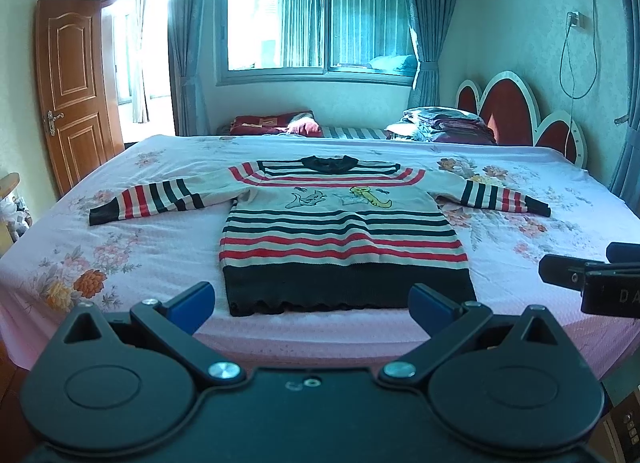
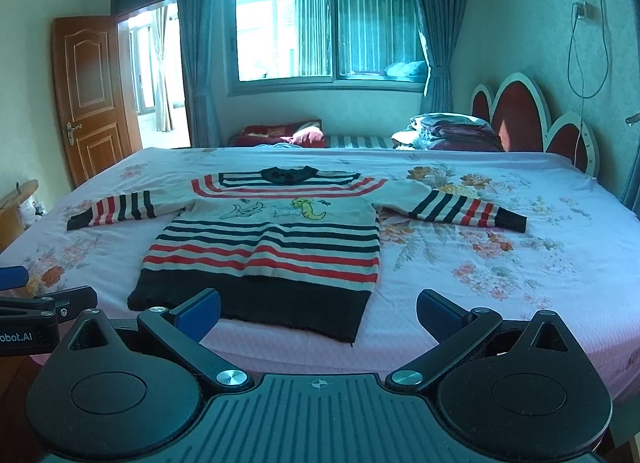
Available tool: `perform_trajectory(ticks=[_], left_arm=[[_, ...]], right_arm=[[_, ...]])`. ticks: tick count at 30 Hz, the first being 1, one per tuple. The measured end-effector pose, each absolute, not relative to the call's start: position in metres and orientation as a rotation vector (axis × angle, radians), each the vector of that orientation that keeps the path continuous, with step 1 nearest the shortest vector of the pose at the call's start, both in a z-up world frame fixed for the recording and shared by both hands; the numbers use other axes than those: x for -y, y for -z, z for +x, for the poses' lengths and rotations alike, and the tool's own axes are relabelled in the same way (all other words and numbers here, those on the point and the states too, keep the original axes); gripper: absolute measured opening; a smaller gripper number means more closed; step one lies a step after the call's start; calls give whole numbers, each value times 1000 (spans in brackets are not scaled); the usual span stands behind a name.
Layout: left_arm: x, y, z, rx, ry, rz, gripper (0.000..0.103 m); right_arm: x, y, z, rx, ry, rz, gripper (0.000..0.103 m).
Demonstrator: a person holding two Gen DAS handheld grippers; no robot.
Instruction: Fold small clothes
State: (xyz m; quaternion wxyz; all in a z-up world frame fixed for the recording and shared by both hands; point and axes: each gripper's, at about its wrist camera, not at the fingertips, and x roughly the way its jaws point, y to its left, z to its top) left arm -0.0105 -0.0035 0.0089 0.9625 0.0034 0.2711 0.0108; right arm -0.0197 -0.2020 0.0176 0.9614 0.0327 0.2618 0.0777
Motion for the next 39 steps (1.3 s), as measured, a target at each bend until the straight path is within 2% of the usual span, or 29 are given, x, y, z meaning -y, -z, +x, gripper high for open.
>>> perform_trajectory(ticks=[39], left_arm=[[8,-9,-6,-544,-28,13,103]], right_arm=[[208,-14,-17,-527,-159,67,103]])
